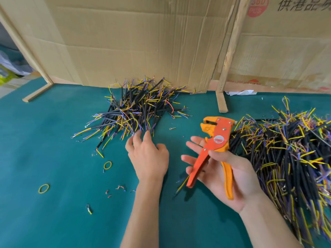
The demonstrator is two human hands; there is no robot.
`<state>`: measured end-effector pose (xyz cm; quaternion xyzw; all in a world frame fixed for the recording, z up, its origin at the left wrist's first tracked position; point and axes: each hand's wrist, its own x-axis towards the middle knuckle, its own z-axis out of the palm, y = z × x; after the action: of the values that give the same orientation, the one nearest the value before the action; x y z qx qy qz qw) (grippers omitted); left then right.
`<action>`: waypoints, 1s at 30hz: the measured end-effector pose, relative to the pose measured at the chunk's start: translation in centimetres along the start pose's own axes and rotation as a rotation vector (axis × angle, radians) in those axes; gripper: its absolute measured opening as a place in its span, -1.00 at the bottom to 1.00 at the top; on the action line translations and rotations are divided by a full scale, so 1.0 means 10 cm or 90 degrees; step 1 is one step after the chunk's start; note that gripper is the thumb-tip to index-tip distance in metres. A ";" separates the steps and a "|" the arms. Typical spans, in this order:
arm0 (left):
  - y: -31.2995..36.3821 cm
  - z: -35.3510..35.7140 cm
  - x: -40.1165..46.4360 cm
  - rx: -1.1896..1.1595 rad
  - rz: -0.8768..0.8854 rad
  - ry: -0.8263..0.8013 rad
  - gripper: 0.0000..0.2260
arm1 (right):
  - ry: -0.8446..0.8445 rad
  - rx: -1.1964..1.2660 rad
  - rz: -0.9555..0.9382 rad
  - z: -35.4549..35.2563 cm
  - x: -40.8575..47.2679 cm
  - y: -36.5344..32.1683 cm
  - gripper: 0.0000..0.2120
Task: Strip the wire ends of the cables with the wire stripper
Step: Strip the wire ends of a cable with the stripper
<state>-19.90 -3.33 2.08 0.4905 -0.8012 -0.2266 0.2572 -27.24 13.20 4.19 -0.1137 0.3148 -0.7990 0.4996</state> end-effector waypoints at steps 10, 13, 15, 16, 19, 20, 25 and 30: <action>0.06 -0.01 -0.06 -0.134 0.023 0.144 -0.61 | 0.108 -0.017 -0.081 -0.03 0.02 -0.08 -0.46; 0.13 -0.04 -0.05 -0.221 0.029 0.139 -0.69 | 0.084 -0.042 -0.044 0.00 0.00 -0.07 -0.38; 0.14 -0.04 -0.05 -0.268 0.024 0.103 -0.72 | 0.069 -0.047 -0.030 0.01 -0.02 -0.07 -0.37; 0.14 -0.03 -0.05 -0.263 0.022 0.084 -0.71 | 0.065 -0.052 -0.029 0.02 -0.03 -0.07 -0.42; 0.08 0.01 -0.02 -0.203 0.023 0.039 -0.59 | 0.064 -0.057 -0.030 0.06 -0.04 -0.07 -0.53; 0.06 0.03 -0.02 -0.174 0.045 0.024 -0.56 | 0.066 -0.058 -0.030 0.06 -0.04 -0.07 -0.52; 0.05 0.07 -0.03 -0.109 0.114 0.004 -0.52 | 0.073 -0.067 -0.031 0.05 -0.04 -0.07 -0.55; 0.13 0.04 -0.06 -0.233 0.131 0.065 -0.71 | 0.055 -0.074 -0.029 0.01 -0.04 -0.06 -0.47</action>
<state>-20.73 -2.17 2.46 0.3619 -0.7783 -0.3158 0.4044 -27.51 13.68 4.70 -0.1152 0.3791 -0.7945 0.4601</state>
